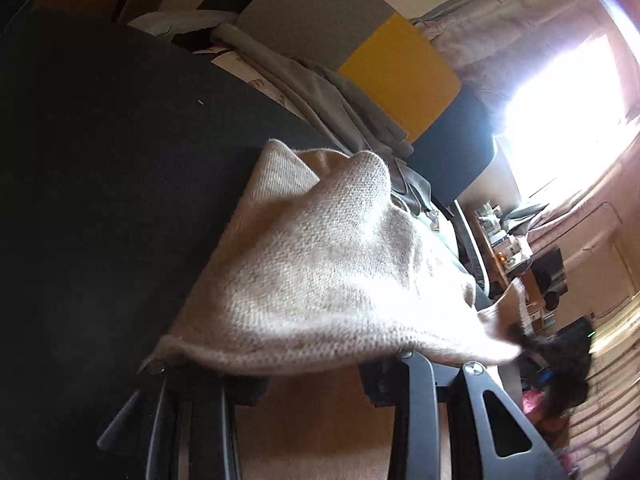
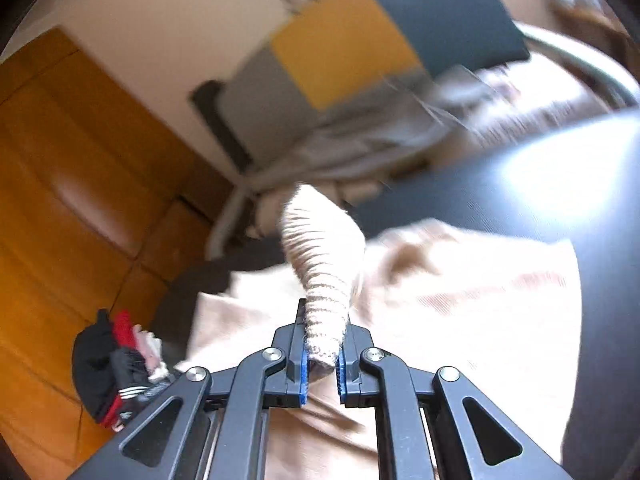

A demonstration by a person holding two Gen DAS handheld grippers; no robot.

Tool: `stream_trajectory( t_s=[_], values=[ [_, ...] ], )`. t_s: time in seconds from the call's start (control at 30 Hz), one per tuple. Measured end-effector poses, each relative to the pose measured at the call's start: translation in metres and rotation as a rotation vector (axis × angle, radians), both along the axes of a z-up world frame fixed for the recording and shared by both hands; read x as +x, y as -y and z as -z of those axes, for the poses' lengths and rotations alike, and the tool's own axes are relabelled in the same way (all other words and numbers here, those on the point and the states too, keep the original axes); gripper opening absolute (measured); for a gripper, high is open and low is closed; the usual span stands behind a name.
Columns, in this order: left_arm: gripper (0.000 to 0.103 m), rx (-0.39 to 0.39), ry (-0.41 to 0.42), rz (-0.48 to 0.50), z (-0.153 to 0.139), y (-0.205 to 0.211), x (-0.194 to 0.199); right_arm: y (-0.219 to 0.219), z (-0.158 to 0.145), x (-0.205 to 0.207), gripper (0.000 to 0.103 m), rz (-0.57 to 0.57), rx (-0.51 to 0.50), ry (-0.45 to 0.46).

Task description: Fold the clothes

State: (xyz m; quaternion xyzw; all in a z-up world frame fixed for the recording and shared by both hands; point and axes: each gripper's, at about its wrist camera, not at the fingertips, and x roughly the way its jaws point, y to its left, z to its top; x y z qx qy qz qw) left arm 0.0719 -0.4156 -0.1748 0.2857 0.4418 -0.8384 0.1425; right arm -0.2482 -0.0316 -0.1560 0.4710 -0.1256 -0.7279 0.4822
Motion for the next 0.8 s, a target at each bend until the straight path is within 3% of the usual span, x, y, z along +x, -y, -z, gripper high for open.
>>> stream_trajectory(
  t_s=[0.1, 0.2, 0.23, 0.27, 0.33, 0.4, 0.47, 0.53, 0.67, 0.8],
  values=[
    [0.037, 0.088, -0.052, -0.024, 0.005, 0.007, 0.009, -0.007, 0.023, -0.004, 0.018, 0.005, -0.032, 0.066],
    [0.038, 0.141, -0.098, -0.042, 0.007, 0.012, 0.019, -0.010, 0.032, -0.009, 0.047, 0.020, -0.081, 0.119],
    [0.039, 0.154, -0.112, -0.049, 0.008, 0.014, 0.022, -0.010, 0.034, -0.012, 0.063, 0.022, -0.097, 0.137],
    [0.039, 0.157, -0.112, -0.050, 0.010, 0.015, 0.023, -0.014, 0.035, -0.012, 0.069, 0.031, -0.113, 0.152],
    [0.039, 0.147, -0.101, -0.048, 0.010, 0.016, 0.020, -0.018, 0.036, -0.013, 0.068, 0.049, -0.120, 0.157],
    [0.039, 0.112, -0.083, -0.047, 0.004, 0.015, 0.011, -0.014, 0.037, -0.017, 0.065, 0.063, -0.070, 0.137],
    [0.039, 0.074, -0.064, -0.047, -0.003, 0.014, 0.001, -0.007, 0.039, -0.018, 0.029, 0.065, 0.016, 0.113],
    [0.039, 0.019, -0.041, -0.033, -0.010, 0.011, -0.007, 0.001, 0.041, -0.016, 0.010, 0.052, 0.107, 0.076],
    [0.038, -0.092, -0.049, 0.046, -0.032, -0.005, -0.010, 0.014, 0.018, -0.003, 0.008, 0.006, 0.215, -0.070],
    [0.039, -0.072, -0.077, 0.121, -0.036, -0.017, -0.002, -0.002, -0.038, -0.005, 0.008, 0.072, 0.107, -0.194]
  ],
)
